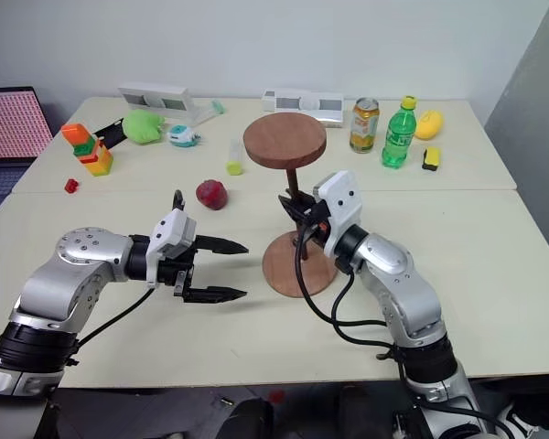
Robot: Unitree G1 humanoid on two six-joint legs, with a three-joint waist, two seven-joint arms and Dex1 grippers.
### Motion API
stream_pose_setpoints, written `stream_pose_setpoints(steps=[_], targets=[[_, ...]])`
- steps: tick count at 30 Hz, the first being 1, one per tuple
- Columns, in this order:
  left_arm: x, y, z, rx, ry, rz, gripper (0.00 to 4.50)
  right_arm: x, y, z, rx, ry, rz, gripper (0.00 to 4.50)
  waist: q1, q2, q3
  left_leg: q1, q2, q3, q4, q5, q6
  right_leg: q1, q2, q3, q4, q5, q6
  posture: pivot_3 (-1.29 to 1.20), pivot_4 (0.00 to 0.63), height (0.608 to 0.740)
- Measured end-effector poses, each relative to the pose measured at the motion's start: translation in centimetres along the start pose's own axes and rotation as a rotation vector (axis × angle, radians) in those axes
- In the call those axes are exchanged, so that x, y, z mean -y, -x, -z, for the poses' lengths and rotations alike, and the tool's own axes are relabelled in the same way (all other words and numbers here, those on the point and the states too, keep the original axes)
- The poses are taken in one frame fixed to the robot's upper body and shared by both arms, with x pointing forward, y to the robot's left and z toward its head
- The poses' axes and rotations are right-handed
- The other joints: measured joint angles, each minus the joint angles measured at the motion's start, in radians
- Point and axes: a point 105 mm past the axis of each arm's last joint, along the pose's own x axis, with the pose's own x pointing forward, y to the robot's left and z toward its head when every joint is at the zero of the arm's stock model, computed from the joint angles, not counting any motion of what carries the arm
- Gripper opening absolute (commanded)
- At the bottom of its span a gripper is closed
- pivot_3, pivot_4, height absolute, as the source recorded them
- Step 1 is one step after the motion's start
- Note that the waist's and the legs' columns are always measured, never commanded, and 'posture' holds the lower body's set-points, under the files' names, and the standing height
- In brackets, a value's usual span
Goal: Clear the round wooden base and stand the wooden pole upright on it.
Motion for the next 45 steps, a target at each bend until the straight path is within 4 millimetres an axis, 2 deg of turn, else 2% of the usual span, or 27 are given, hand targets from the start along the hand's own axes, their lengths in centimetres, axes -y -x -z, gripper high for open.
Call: stream_pose_setpoints(steps=[22, 45], targets=[[0.1, 0.0, -0.2, 0.0, -0.007, 0.017, 4.5, -1.2, 0.1, 0.3, -0.005, -0.002, -0.033, 0.26, 0.0, 0.0, 0.0, 0.001, 0.0, 0.0, 0.0, 0.0, 0.0, 0.001, 0.0, 0.0, 0.0, 0.0, 0.0, 0.0, 0.15, 0.74], [-0.2, 0.1, -0.4, -0.002, -0.033, 0.013, 4.5, -0.9, 0.3, 0.4, 0.015, 0.035, -0.009, 0.26, 0.003, 0.0, 0.0, 0.002, 0.0, -0.001, 0.0, -0.001, 0.002, 0.002, 0.0, 0.0, 0.0, 0.0, 0.0, 0.0, 0.15, 0.74]])
